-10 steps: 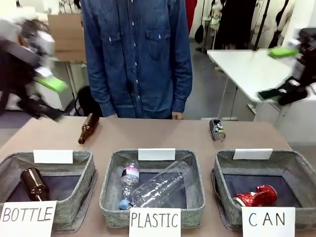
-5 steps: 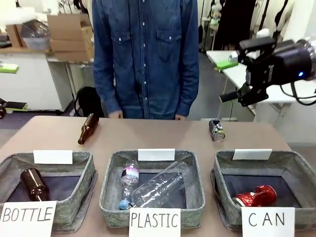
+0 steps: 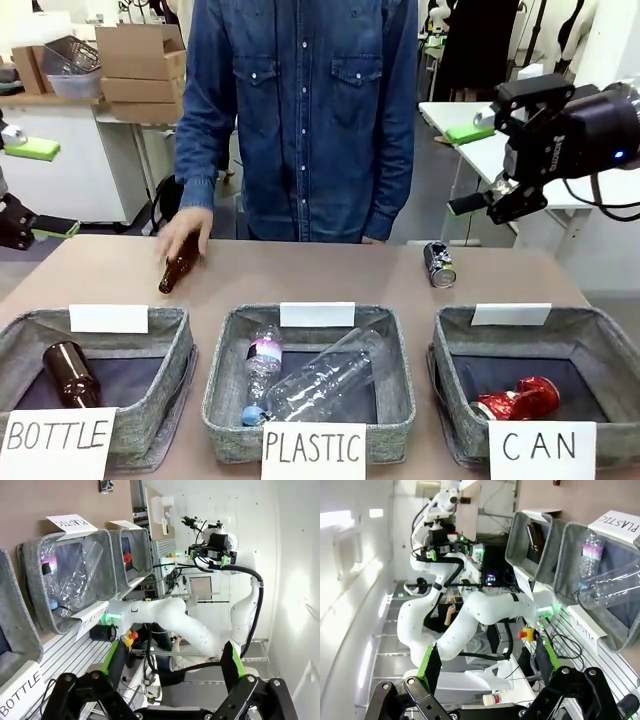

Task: Sort the can waste into the basket.
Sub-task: Pick up the can waste from the table and place it in the right Fabric basket.

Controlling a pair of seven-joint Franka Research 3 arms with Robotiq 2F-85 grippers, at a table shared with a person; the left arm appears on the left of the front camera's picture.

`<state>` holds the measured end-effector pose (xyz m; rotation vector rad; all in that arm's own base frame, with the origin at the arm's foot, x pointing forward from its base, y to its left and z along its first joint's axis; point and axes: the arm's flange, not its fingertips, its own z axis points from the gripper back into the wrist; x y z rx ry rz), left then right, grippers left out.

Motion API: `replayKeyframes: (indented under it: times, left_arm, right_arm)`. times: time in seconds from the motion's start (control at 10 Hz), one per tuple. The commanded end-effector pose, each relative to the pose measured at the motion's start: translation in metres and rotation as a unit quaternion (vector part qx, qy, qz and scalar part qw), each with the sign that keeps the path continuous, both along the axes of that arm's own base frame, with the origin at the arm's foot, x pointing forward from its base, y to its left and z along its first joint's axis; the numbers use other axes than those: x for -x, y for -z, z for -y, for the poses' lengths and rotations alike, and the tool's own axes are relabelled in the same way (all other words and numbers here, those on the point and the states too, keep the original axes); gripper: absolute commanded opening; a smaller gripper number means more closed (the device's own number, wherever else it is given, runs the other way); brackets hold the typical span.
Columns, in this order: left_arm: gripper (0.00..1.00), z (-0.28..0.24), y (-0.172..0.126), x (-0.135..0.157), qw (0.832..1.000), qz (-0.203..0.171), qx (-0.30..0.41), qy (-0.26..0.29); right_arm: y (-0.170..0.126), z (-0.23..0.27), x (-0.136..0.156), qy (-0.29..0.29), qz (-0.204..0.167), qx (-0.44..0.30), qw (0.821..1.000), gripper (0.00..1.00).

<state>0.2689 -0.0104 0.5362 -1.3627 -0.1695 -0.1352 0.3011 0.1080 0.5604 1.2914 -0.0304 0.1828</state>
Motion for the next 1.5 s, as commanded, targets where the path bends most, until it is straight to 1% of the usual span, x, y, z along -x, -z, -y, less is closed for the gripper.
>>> replayKeyframes:
  times: [0.0, 0.4, 0.5, 0.6, 0.7, 0.8, 0.9, 1.0, 1.1, 1.2, 1.3, 1.4]
  left_arm:
    - [1.00, -0.004, -0.001, -0.002, 1.000, 0.010, 0.007, 0.003]
    - [1.00, -0.004, -0.001, -0.002, 1.000, 0.010, 0.007, 0.003]
    - [1.00, -0.004, -0.001, -0.002, 1.000, 0.010, 0.007, 0.003]
    - [1.00, -0.004, -0.001, -0.002, 1.000, 0.010, 0.007, 0.003]
    - [1.00, -0.004, -0.001, -0.002, 1.000, 0.010, 0.007, 0.003]
    - [1.00, -0.004, -0.001, -0.002, 1.000, 0.010, 0.007, 0.003]
    - [1.00, -0.004, -0.001, -0.002, 1.000, 0.010, 0.007, 0.003]
    - [1.00, -0.004, -0.001, -0.002, 1.000, 0.010, 0.007, 0.003]
    - [1.00, -0.004, -0.001, -0.002, 1.000, 0.010, 0.007, 0.003]
    - [1.00, -0.004, -0.001, -0.002, 1.000, 0.010, 0.007, 0.003]
    - [1.00, -0.004, -0.001, -0.002, 1.000, 0.010, 0.007, 0.003]
    - [1.00, -0.004, -0.001, -0.002, 1.000, 0.010, 0.007, 0.003]
  right_arm:
    - [-0.002, 0.002, -0.002, -0.008, 0.004, 0.002, 1.000, 1.00]
    - [-0.002, 0.002, -0.002, -0.008, 0.004, 0.002, 1.000, 1.00]
    - [0.000, 0.000, 0.000, 0.000, 0.000, 0.002, 1.000, 1.00]
    - [-0.002, -0.009, -0.007, -0.021, -0.007, 0.116, 0.993, 1.00]
    - [-0.002, -0.012, -0.016, 0.047, -0.034, 0.213, 0.975, 1.00]
    - [-0.005, -0.008, -0.018, 0.094, -0.030, 0.285, 0.954, 1.00]
    - [-0.005, 0.002, -0.019, 0.168, -0.049, 0.387, 0.905, 1.00]
    - [-0.005, 0.014, -0.018, 0.213, -0.057, 0.485, 0.846, 1.00]
    - [-0.004, 0.017, -0.018, 0.235, -0.054, 0.552, 0.798, 1.00]
    - [-0.007, 0.015, -0.017, 0.229, -0.030, 0.546, 0.806, 1.00]
    - [-0.013, 0.012, -0.013, 0.231, -0.035, 0.481, 0.845, 1.00]
    - [-0.007, 0.026, -0.021, 0.197, 0.018, 0.454, 0.869, 1.00]
